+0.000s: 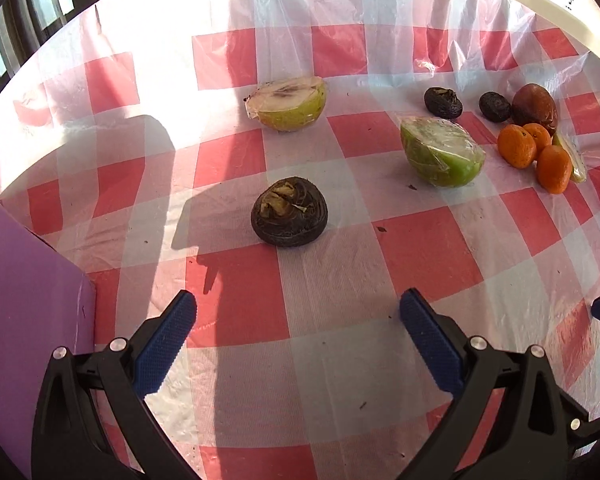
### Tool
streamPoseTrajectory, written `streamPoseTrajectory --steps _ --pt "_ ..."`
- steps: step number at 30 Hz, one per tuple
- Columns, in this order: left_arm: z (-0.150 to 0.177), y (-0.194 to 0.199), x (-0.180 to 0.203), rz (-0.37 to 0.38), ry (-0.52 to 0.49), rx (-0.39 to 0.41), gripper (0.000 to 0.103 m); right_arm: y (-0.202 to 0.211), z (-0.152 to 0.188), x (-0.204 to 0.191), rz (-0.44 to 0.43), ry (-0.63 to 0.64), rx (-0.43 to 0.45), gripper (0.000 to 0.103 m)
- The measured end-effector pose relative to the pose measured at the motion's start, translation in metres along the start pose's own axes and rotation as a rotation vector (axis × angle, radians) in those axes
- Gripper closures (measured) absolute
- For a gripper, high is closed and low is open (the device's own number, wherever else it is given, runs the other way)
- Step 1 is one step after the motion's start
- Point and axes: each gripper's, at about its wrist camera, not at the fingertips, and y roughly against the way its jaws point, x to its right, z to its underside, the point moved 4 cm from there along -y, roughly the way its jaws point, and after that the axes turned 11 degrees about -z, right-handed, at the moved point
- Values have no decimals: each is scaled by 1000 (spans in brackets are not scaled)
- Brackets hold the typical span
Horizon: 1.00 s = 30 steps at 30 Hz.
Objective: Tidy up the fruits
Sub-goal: 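Grasp the dark dried fruit with the left gripper while the right grasps the wrapped green half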
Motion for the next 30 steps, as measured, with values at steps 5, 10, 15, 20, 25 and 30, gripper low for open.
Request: streamPoseTrajectory --steps 5,10,15,20,25,30 --pt "-35 -27 -11 47 47 -28 16 -9 -12 -5 -6 15 -4 4" --pt "-46 -28 -20 53 34 -2 63 -26 -41 -13 -19 39 -1 4" --pt "-32 -19 -38 49 96 -34 63 -47 -79 -20 -44 53 11 5" --pt "14 11 -56 31 191 -41 63 -70 -119 -28 -65 69 14 5" --pt "57 40 -47 37 160 -57 63 -89 -151 -38 -74 85 9 10" --pt "82 55 -32 52 105 -63 63 -87 -157 -47 -52 99 23 44"
